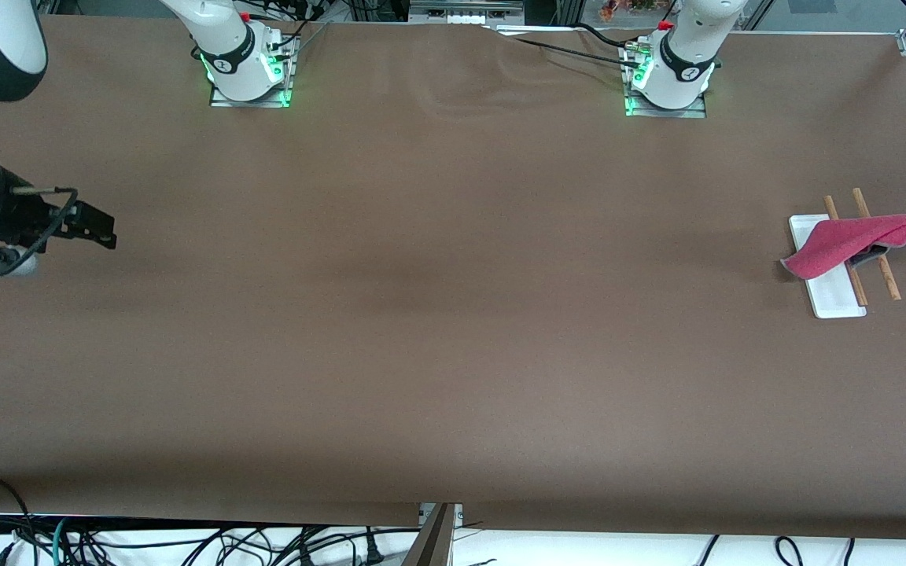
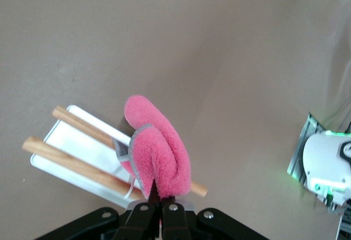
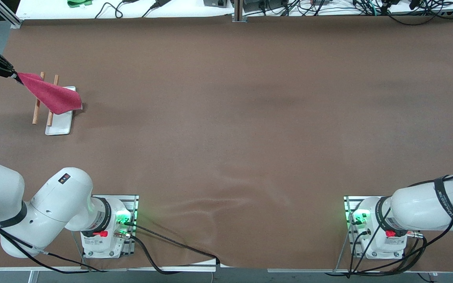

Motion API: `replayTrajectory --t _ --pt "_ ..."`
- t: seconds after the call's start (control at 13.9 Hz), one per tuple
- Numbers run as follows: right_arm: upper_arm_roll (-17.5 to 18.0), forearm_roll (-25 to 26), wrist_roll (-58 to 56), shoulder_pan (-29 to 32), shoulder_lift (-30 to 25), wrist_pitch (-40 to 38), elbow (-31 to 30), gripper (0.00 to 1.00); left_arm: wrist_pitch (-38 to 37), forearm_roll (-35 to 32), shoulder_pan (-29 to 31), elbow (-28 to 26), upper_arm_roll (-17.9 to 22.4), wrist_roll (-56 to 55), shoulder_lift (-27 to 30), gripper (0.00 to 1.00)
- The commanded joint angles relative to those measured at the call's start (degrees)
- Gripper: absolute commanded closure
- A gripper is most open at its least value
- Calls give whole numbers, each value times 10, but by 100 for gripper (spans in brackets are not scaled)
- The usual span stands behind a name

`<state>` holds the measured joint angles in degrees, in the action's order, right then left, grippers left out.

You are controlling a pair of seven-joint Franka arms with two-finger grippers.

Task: Pass towel and hang on rack
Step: 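Drape the towel over the wooden dowels with the left gripper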

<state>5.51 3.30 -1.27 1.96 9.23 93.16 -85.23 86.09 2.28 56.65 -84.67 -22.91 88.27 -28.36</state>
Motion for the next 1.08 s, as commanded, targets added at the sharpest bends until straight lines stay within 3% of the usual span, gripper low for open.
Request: replayTrajectory --t 0.0,0.29,0.65,0.72,0.79,0.86,1.01 --pt "-4 3 -11 15 -53 17 -49 0 -15 -18 -3 41 29 70 -35 100" --pt "-41 -1 -12 18 -75 12 -50 0 -11 -18 -2 67 68 140 -62 100" --pt "-41 0 -22 18 -85 -6 -57 0 43 -18 -1 68 102 189 -84 100" --pt "-41 1 -35 18 -85 -8 -57 0 47 -18 0 69 103 195 -93 89" --pt "-41 0 -41 17 -84 -8 -56 0 51 -14 0 75 109 196 -103 9" --pt "-42 -2 -41 15 -82 -12 -52 0 48 -11 2 88 110 197 -113 0" --pt "-41 -4 -37 13 -68 -22 -37 0 48 -12 5 94 110 191 -112 0"
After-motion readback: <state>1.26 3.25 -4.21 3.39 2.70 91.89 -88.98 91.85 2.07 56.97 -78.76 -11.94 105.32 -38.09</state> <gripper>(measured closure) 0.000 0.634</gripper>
